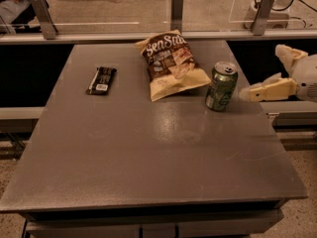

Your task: Move green can near brown chip bag

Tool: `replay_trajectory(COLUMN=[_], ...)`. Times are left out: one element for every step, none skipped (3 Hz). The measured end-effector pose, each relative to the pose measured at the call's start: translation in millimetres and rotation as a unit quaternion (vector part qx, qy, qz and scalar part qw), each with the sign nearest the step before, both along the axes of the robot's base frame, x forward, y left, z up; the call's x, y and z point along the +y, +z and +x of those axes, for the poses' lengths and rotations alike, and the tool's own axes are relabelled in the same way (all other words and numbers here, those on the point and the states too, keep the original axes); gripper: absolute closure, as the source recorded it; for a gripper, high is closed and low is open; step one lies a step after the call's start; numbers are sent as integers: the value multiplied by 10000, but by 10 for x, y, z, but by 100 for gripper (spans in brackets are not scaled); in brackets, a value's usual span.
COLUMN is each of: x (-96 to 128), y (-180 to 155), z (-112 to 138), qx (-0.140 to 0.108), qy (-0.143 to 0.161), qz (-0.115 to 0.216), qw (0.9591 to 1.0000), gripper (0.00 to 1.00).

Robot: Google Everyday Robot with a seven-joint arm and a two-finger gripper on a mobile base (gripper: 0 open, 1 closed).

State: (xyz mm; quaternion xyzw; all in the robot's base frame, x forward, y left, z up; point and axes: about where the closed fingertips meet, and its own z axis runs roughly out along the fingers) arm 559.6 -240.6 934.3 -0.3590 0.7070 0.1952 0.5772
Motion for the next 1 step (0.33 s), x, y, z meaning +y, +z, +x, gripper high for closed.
replay_trajectory(x=[-22], y=[34], z=[-9], qx=[-48], qy=[9], qz=[-17], qw=[10000], gripper=[0])
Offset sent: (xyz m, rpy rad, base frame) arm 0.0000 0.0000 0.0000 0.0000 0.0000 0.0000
